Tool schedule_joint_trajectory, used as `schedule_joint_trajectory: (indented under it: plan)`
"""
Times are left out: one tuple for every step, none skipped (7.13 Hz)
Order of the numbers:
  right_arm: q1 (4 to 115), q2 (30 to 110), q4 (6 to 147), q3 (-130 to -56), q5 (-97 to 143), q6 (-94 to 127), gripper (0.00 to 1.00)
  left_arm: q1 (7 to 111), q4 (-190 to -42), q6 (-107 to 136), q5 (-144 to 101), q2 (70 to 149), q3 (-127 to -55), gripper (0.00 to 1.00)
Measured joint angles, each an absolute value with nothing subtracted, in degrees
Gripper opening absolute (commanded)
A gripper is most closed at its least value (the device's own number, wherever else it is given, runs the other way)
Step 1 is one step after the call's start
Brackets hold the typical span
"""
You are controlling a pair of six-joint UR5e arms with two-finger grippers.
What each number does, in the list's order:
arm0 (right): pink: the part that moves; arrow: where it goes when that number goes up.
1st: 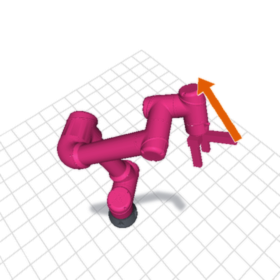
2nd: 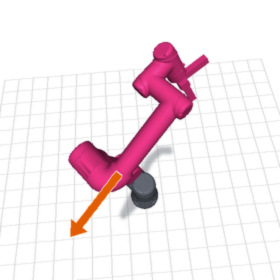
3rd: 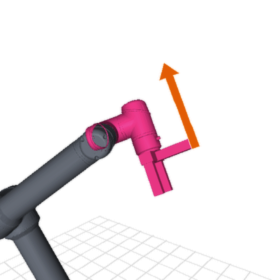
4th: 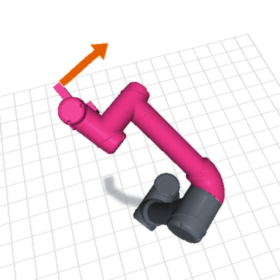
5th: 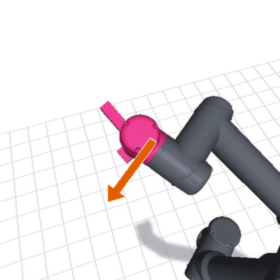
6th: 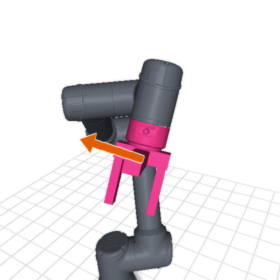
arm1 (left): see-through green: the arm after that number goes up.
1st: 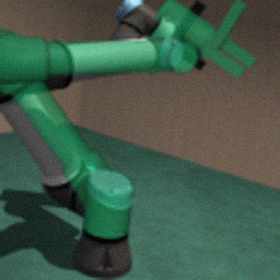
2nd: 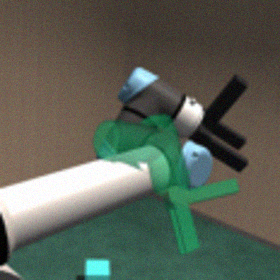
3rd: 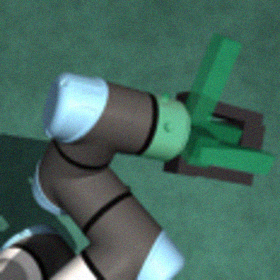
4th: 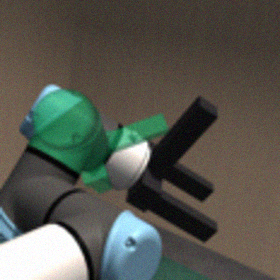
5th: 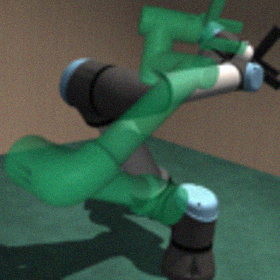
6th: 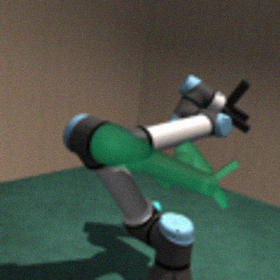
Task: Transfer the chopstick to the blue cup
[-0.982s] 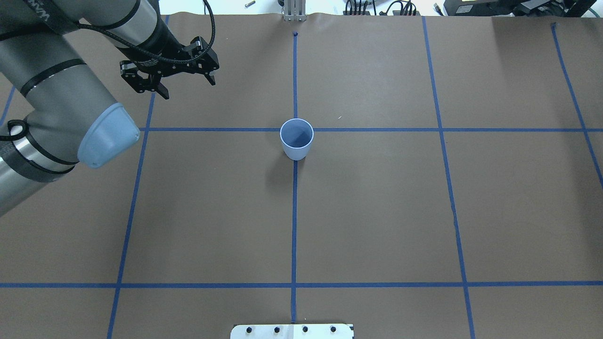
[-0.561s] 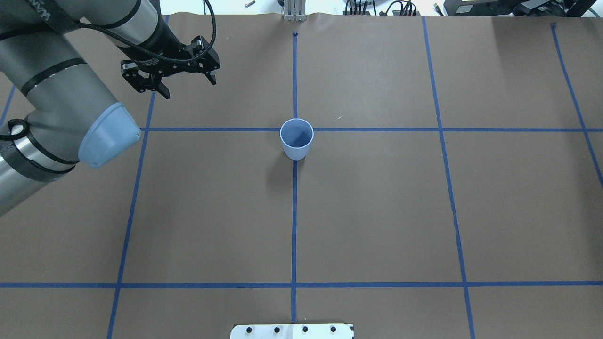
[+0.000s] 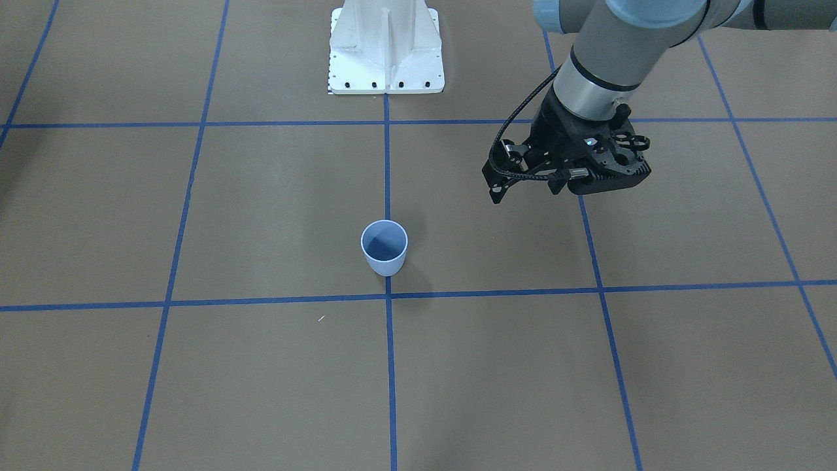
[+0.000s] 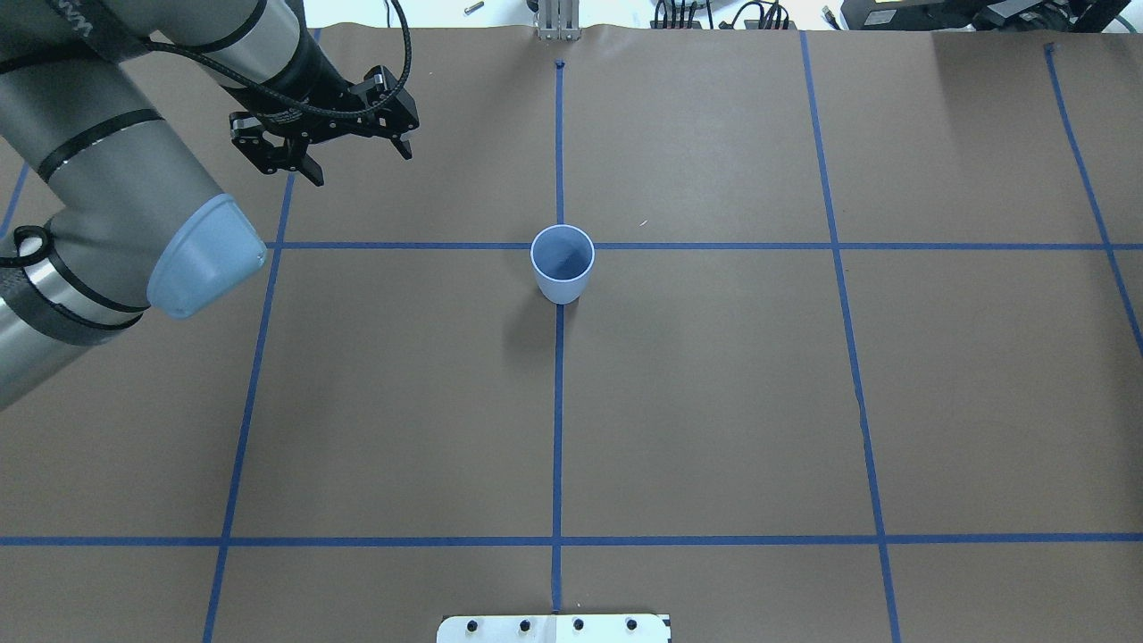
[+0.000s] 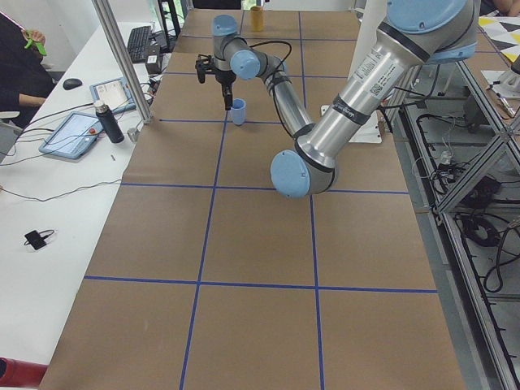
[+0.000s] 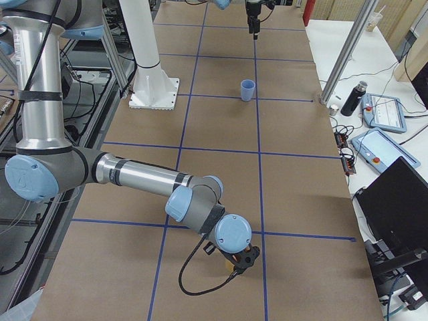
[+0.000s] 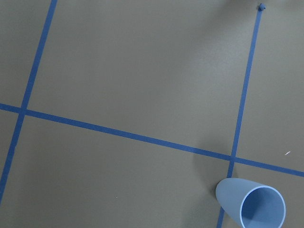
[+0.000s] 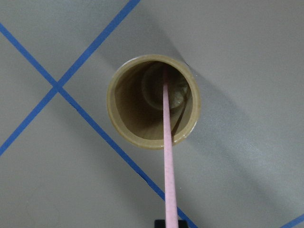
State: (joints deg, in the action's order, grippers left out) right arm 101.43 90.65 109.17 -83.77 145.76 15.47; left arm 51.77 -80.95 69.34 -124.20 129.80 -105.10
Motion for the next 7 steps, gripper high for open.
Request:
schedule_joint_trajectory:
  plan:
    - [101.58,90.58,109.16,-83.81,145.74,15.47,0.00,51.77,-80.95,69.34,-124.21,129.84,-105.11,0.99]
    - [101.82,90.31,109.18,-83.86,145.70,15.47,0.00,51.77,-80.95,69.34,-124.25,129.87,-105.11,0.99]
    - [102.12,90.08,109.26,-84.45,145.31,15.47,0.00,51.77,-80.95,69.35,-124.27,129.89,-105.12,0.99]
    - [102.53,90.29,109.61,-86.47,144.16,15.49,0.00,51.77,-80.95,69.35,-124.27,129.88,-105.24,0.99]
    - [103.07,90.67,110.88,-89.22,143.00,15.52,0.00,51.77,-80.95,69.35,-124.28,129.78,-105.41,0.99]
    - [103.77,90.88,113.06,-91.69,142.42,15.55,0.00,51.78,-80.95,69.35,-124.30,129.59,-105.57,0.99]
    - [104.82,91.07,116.07,-94.49,142.12,15.53,0.00,51.81,-80.95,69.35,-124.33,129.37,-105.78,0.99]
